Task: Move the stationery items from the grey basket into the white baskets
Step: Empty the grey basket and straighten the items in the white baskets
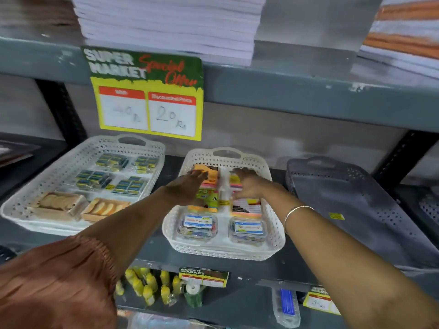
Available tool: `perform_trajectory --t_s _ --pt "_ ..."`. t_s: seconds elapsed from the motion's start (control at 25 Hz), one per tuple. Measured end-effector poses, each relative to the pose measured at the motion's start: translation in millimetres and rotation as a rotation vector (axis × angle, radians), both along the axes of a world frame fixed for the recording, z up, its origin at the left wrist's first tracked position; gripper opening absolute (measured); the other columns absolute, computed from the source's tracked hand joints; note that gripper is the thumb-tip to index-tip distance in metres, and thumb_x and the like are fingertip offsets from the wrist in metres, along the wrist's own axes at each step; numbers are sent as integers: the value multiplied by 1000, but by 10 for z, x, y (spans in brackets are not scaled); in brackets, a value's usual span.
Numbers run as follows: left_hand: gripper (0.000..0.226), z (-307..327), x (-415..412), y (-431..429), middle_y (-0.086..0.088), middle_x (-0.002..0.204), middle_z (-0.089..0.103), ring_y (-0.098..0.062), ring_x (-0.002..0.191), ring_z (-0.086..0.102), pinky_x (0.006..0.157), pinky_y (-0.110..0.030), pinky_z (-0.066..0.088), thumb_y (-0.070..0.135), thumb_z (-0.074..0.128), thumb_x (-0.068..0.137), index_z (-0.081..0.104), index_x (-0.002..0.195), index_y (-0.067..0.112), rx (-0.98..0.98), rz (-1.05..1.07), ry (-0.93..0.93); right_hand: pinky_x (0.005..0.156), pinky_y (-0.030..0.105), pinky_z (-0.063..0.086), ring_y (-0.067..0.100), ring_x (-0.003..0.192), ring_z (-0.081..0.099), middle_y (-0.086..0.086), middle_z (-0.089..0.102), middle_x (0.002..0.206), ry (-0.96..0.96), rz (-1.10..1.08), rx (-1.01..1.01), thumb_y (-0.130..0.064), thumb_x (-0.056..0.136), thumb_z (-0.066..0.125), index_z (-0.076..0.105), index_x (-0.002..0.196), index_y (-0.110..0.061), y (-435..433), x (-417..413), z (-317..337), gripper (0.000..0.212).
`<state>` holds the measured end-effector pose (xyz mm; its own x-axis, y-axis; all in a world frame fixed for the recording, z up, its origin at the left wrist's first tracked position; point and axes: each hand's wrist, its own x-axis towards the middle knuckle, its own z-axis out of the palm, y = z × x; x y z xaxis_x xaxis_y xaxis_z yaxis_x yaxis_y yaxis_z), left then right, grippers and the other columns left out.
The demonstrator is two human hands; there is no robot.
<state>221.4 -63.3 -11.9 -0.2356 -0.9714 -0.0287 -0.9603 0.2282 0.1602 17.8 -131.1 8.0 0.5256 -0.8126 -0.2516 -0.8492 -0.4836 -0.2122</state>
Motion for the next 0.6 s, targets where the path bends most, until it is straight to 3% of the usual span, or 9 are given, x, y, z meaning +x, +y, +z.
perform_trajectory --t_s 0.12,0.24,0.32,0.44,0.52,0.6 --pt "76 363 303 290 -18 147 30 -32 135 27 106 -44 32 33 65 84 23 141 4 -246 67 10 110 41 36 32 138 34 17 33 150 -130 92 -185 -30 85 67 24 150 -11 152 384 322 80" --pt "59 564 951 624 -21 140 39 -36 127 37 100 -43 38 21 61 87 34 136 3 -328 218 29 103 41 42 31 133 40 15 43 142 -275 180 -318 -25 89 61 34 145 -10 414 945 571 63" --pt "51 585 1505 859 -22 136 44 -34 122 44 96 -38 37 15 59 87 40 132 3 -246 333 -15 104 37 42 29 133 43 14 45 143 -327 252 -305 -26 90 60 40 141 -9 653 1394 659 58" --pt "67 518 2226 1194 -19 147 32 -27 133 32 102 -26 21 21 64 86 29 140 4 118 422 -120 104 33 40 29 130 47 16 49 143 -203 396 -164 -29 87 65 45 138 -4 1083 2117 591 60" --pt "80 401 2494 1295 -16 149 28 -27 135 28 104 -27 22 24 70 81 22 143 6 316 441 -93 99 35 43 32 125 51 20 51 138 -83 432 -104 -29 85 68 47 134 -2 1287 2438 400 60" --pt "76 212 2787 1327 -17 147 32 -30 132 33 105 -32 28 17 72 80 28 141 7 375 490 7 96 38 46 34 121 51 18 50 135 29 400 -74 -27 83 67 46 133 -5 1451 2701 169 59"
